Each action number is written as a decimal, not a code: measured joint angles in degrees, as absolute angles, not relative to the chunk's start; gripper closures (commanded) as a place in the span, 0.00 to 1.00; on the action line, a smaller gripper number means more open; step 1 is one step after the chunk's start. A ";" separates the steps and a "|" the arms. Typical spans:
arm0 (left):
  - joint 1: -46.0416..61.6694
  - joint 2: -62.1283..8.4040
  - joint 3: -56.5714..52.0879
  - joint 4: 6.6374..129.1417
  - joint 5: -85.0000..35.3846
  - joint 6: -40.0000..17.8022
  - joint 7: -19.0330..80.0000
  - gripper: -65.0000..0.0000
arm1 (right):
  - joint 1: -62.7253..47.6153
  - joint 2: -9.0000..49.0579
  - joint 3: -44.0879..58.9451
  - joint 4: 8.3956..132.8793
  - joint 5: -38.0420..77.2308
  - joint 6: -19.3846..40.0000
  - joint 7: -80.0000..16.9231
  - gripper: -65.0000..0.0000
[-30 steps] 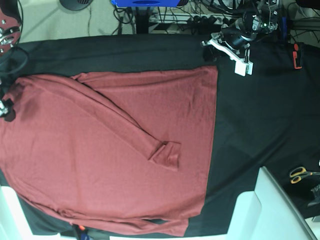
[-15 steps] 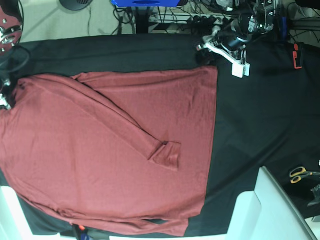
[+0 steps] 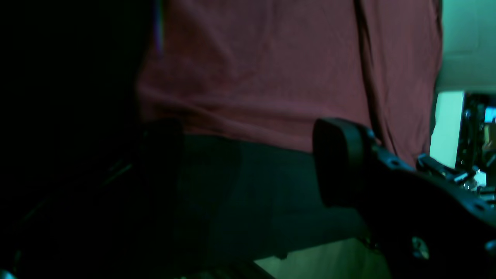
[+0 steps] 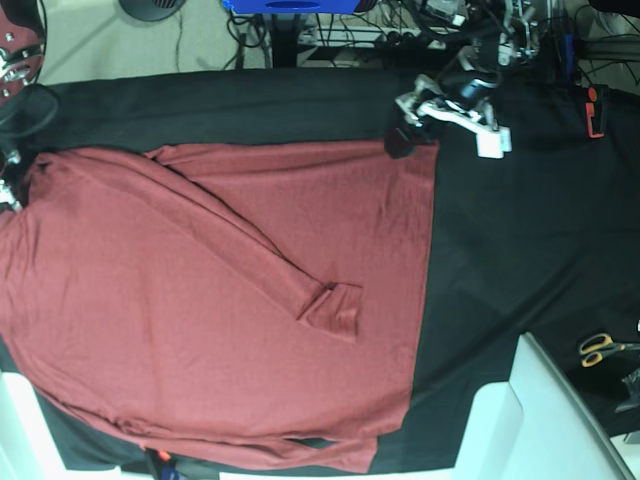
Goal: Fold the T-shirt properly
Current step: 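Lower the left gripper and pinch the shirt edge near the shoulder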
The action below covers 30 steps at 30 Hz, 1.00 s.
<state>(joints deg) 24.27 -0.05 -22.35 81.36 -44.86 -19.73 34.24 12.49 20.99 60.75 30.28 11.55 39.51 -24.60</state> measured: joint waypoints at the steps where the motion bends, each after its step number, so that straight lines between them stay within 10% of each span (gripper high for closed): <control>1: 24.36 -0.27 -22.48 81.56 -44.84 -19.68 34.26 0.21 | 12.47 20.97 60.75 30.28 11.53 39.51 -24.62 1.00; 30: 22.94 2.68 -26.15 81.52 -43.38 -18.06 33.39 0.21 | 12.47 21.08 60.73 30.28 11.53 39.51 -24.62 1.00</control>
<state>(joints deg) 22.94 2.68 -26.15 81.52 -43.38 -18.06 33.39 12.47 21.08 60.73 30.28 11.53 39.51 -24.62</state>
